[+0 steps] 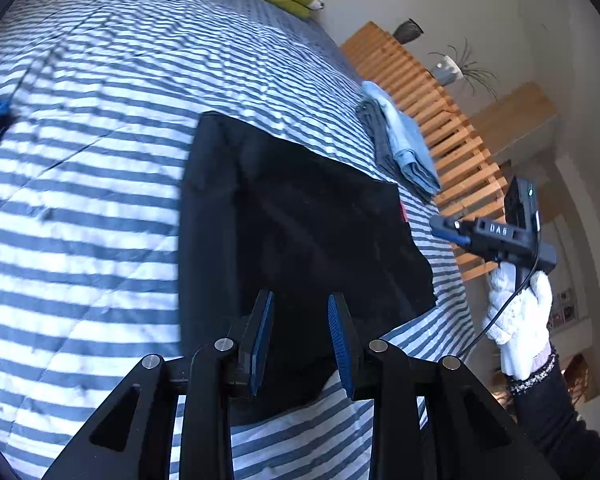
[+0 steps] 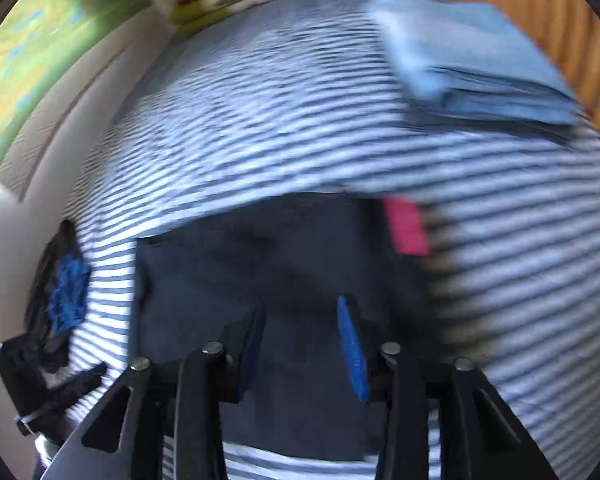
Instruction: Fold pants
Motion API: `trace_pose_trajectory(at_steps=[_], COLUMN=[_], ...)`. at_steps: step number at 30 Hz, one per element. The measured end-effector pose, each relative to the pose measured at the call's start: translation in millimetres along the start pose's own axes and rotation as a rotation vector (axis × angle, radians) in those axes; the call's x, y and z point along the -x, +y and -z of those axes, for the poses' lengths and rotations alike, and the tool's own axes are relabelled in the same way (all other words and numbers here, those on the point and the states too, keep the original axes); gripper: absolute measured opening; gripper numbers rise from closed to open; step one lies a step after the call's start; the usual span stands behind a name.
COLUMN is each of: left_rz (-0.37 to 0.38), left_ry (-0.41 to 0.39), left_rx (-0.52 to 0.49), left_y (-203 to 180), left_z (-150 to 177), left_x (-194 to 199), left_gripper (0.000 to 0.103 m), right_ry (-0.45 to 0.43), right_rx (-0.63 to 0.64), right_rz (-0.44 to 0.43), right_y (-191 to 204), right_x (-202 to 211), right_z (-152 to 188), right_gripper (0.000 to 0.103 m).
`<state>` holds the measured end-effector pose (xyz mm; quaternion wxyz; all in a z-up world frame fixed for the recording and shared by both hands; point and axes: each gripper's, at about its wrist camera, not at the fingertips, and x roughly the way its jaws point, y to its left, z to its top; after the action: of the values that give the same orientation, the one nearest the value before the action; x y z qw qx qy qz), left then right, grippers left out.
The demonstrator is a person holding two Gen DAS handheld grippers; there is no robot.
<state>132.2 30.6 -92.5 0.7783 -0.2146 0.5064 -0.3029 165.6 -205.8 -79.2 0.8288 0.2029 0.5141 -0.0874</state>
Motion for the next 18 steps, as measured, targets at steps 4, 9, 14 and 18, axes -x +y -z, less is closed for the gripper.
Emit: trace_pose_trajectory(at_steps=[4,9,14,18], left_rz=[-0.007,-0.036,-0.056,-0.047], left_ry=[0.025,0.087,0.108,0.110], left_rx=[-0.006,0.043,0.044,0.036], left_y=[-10.9,7.2,16.2,12.9], left_z=[-2.6,2.0,10.5,10.3], left_x=[-18.3,-50.0,-59.8,-61.5], left_gripper=[0.045,0.046,0.046,0.046], right_ry=[0.071,0.151,0.175,0.183], right_rx=[-0.048,-0.071,-0.028,0.027], right_rz=[-0.002,-0.046,-0.073,0.015], right_y=[-42.3,-47.8,-35.4,-23.2], right_x=[-0.6,-27.0,-28.8,-34.7], right_z=[4.7,8.7,18.1,21.3], right_gripper=[0.037,0.038,0.038,0.033])
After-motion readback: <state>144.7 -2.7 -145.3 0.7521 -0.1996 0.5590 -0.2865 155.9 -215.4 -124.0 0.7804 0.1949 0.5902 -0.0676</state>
